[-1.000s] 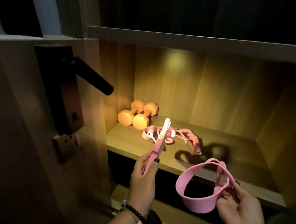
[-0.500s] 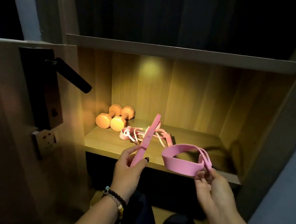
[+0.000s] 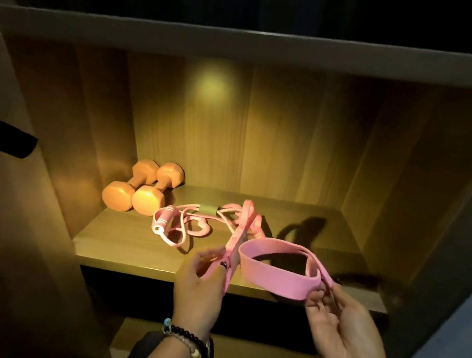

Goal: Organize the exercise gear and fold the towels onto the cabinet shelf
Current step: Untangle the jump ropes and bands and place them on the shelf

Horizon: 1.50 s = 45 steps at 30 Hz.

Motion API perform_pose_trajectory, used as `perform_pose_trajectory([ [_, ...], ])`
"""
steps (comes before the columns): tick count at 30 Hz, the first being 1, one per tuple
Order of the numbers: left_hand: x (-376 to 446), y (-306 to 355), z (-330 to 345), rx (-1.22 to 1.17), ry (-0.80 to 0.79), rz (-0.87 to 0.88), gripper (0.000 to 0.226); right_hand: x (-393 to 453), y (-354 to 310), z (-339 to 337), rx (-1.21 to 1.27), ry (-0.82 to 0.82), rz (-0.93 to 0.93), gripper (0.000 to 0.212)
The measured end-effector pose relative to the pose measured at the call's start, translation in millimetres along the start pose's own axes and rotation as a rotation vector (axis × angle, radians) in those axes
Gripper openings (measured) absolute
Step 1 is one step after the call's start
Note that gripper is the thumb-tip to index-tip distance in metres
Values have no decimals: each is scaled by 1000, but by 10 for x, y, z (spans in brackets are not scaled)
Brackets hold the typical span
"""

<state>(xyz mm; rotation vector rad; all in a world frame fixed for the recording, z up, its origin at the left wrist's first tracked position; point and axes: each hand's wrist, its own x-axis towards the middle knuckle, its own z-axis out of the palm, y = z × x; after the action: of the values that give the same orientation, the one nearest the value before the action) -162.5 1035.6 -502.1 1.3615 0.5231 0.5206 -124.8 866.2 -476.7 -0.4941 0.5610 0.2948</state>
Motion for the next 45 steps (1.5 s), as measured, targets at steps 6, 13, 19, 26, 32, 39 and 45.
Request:
perform_pose_trajectory([
  [6, 414, -50, 295, -164, -3, 120, 26, 531, -58, 116, 59, 85, -30, 20],
  [13, 1185, -254, 791, -514, 135, -98, 24, 1225, -298, 427, 39, 9, -317, 11],
  [19, 1420, -563, 1016, -42, -155, -322, 15, 1741, -138, 293, -50, 108, -370, 30],
  [26, 1654, -477, 941, 548, -180, 3, 13, 1833, 144, 24, -979, 122, -771, 34],
  [32, 1589, -621, 1061, 708, -445, 269, 47, 1776, 242, -15, -1331, 117, -719, 40],
  [39, 1674, -714, 1309, 1128, -501, 414, 48, 1718, 201, -1, -1350, 110, -797, 40],
  [45, 1725, -635, 1184, 897, -456, 551, 25, 1751, 226, -12, -1031, 225, -953, 55],
])
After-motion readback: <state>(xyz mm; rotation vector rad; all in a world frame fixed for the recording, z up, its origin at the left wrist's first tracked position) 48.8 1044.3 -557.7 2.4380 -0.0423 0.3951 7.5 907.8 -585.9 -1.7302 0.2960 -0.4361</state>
